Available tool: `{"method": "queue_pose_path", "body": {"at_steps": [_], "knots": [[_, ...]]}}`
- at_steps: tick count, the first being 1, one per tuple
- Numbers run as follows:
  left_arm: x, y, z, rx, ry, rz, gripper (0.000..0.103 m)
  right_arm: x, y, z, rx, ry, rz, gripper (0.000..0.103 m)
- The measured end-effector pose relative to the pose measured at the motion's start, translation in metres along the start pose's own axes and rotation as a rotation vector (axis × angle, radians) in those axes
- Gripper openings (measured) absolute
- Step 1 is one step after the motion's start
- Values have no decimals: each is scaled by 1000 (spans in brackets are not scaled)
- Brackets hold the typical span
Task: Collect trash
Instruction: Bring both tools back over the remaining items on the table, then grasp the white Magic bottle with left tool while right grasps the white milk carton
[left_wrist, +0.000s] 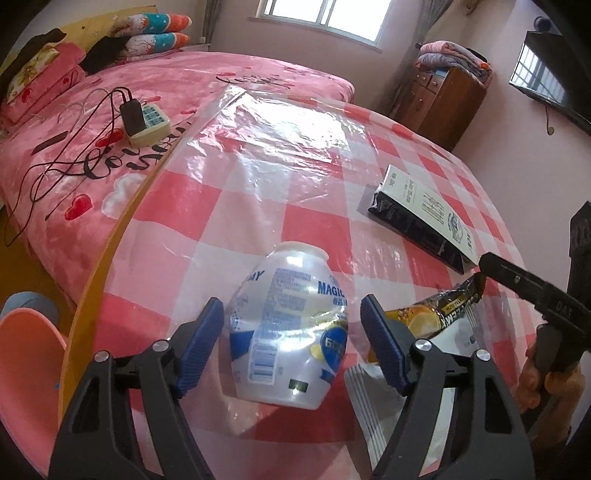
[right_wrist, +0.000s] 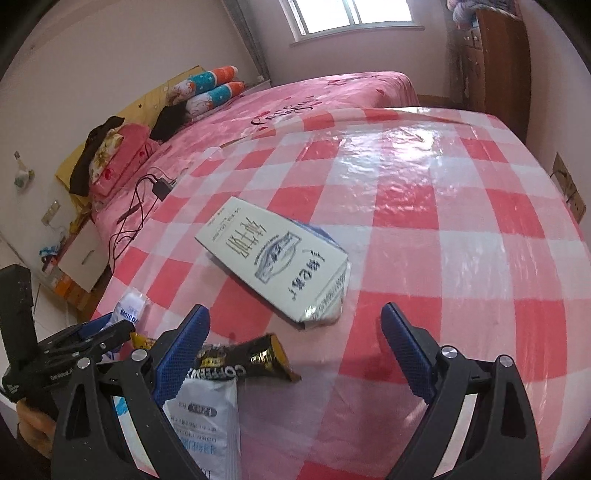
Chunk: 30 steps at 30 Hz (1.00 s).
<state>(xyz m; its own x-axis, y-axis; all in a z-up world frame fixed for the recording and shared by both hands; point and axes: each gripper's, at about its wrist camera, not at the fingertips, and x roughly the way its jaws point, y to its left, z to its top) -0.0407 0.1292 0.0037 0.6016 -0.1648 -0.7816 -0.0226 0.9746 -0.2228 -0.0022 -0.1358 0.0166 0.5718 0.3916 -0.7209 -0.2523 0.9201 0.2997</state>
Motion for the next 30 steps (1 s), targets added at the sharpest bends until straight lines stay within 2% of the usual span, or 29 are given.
{"method": "queue_pose_path", "body": {"at_steps": [4,6,23,30], "knots": [[0,0,0,3,-11,6,66,1,11,13,-76,-16,-57,93],[0,2,0,0,-16,3,63,5,14,18,-99,-11,-55,93],[0,6,1,-16,-26,-18,63,59,28,34,-272,82,-45,93],[-3,11,2,-31,-33,-23,63,64,29,32,-277,95,-49,92]]}}
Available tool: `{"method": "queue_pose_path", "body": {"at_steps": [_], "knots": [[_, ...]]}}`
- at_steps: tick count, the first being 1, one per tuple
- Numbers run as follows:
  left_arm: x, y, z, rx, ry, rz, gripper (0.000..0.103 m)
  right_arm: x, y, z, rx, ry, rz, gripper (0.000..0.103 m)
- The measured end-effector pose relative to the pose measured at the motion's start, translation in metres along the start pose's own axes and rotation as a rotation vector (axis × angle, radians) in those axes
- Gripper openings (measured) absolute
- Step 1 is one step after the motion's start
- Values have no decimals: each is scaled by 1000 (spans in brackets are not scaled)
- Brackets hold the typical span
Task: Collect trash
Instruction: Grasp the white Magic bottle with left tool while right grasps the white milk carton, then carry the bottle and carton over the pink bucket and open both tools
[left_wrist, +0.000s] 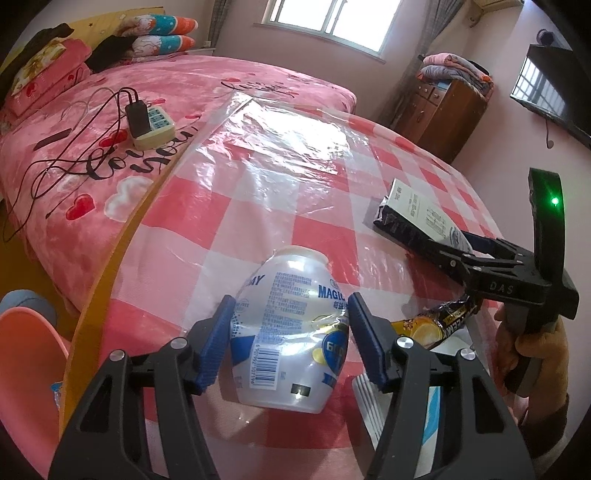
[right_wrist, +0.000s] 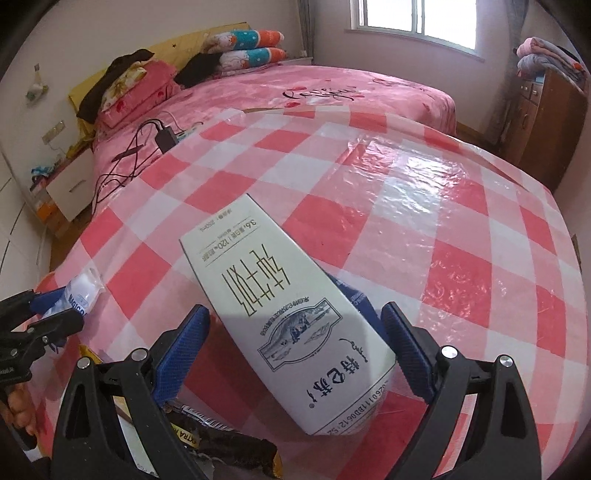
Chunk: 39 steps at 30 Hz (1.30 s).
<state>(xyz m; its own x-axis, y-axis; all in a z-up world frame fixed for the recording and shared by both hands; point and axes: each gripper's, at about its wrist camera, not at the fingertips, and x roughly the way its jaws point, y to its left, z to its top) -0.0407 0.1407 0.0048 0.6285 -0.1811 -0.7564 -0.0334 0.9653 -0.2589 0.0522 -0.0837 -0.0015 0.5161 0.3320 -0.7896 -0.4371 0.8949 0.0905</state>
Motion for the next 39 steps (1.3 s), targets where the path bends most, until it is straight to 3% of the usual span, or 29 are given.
{"method": "queue_pose_path", "body": {"at_steps": [6,28,39], "knots": [[-6,2,1,2,-12,-7,63,-1,8,-3,-31,2,-23,66],[-33,29,-9,-39,-49,-34,63,-51,40,-17,-28,-138,-65,63],[-56,53,-13,-75,-92,-47,63,-82,67,-16,19,-204,-6,63]]}}
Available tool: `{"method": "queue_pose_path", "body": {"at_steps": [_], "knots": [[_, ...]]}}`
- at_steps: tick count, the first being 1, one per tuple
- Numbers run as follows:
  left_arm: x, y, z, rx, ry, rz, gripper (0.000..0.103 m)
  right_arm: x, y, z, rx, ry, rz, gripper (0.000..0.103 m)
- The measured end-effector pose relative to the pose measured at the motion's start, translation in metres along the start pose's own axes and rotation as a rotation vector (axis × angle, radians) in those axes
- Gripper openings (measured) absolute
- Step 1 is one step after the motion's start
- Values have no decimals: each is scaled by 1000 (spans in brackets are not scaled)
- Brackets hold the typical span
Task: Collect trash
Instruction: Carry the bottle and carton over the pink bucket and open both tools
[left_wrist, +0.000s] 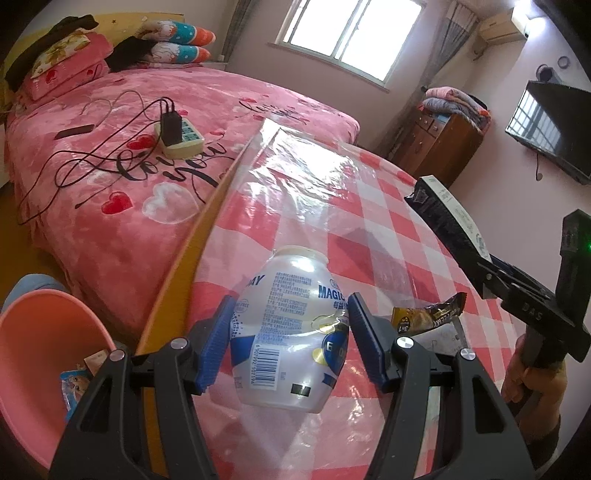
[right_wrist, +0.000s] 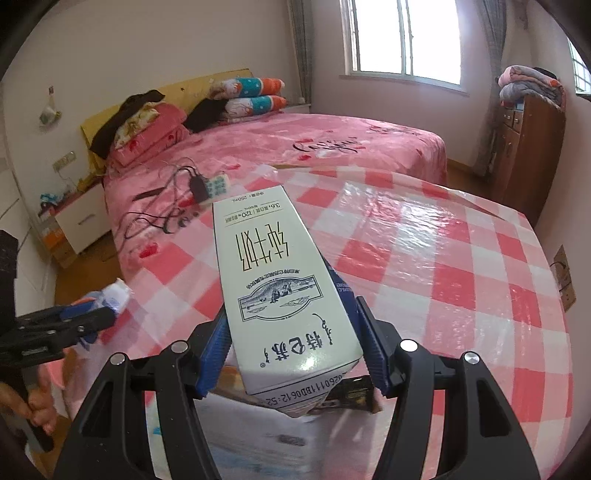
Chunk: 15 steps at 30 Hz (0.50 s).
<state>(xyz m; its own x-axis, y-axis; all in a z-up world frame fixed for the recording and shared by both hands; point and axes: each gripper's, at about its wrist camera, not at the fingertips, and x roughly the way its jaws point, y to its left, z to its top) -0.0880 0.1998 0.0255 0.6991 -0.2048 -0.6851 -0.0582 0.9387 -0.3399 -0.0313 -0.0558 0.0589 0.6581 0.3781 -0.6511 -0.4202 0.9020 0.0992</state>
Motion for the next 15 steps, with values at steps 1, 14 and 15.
{"method": "queue_pose_path", "body": {"at_steps": [1,14,15], "knots": [[-3,3,0,-5,-4,0,63,-2,4,1,-2,-1,9,63],[-40,59,-5,-85,-59,45,63,-4,108,0,-107,41,194,63],[-43,63,-6,-92,-61,51,63,-3,115,-1,-114,46,204,63]]}}
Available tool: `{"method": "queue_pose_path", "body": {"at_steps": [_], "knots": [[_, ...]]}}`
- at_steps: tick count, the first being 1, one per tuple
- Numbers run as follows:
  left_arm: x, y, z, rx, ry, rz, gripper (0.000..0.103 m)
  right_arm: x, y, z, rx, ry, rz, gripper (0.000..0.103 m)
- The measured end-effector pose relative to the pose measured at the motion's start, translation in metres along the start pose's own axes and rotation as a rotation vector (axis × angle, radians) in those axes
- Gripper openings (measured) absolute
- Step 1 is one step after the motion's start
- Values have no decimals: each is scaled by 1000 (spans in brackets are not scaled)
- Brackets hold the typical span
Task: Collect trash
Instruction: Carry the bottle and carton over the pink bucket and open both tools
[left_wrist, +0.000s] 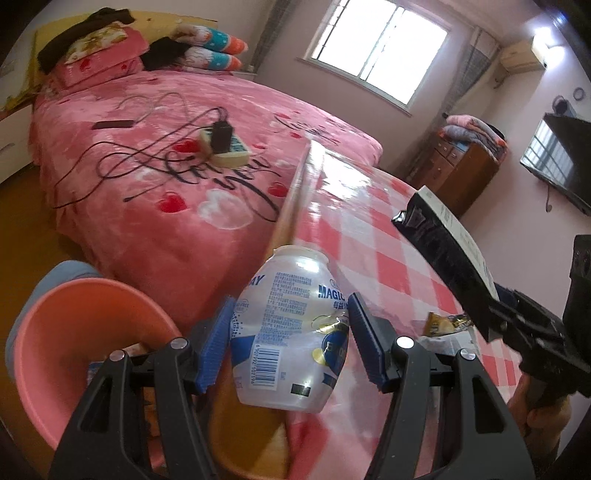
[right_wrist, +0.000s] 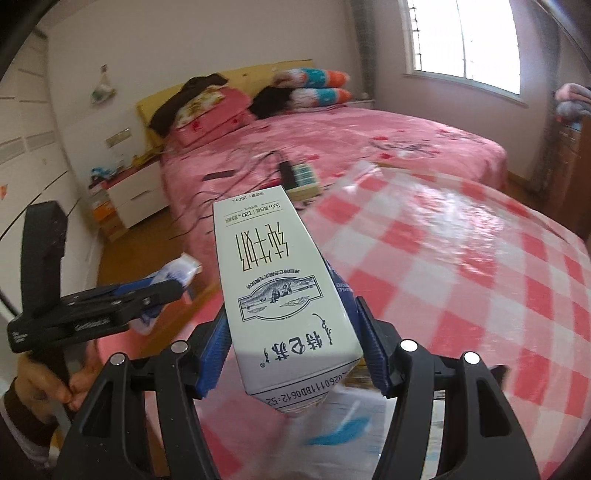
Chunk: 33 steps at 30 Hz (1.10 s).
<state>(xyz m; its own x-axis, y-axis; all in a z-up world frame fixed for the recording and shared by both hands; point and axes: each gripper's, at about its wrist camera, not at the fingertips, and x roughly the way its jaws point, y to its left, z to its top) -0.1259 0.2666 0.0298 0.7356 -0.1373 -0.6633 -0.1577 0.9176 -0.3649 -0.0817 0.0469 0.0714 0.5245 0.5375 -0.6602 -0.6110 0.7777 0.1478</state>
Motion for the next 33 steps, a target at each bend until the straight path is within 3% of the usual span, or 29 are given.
{"method": "queue_pose_path", "body": {"at_steps": [11,22,26,33], "knots": [[-25,80,-11,-119,-9,120,63,37,85,3,-92,76,145,63],[-31,158,-30,-278,3,222,64,79,156,-9,-215,170,218,64],[-29,178,-38,-329,26,270,77,89,168,-19,-217,191,256,82],[-29,188,-46,-349,28,290,81,74,149,-19,-152,148,258,89]]}}
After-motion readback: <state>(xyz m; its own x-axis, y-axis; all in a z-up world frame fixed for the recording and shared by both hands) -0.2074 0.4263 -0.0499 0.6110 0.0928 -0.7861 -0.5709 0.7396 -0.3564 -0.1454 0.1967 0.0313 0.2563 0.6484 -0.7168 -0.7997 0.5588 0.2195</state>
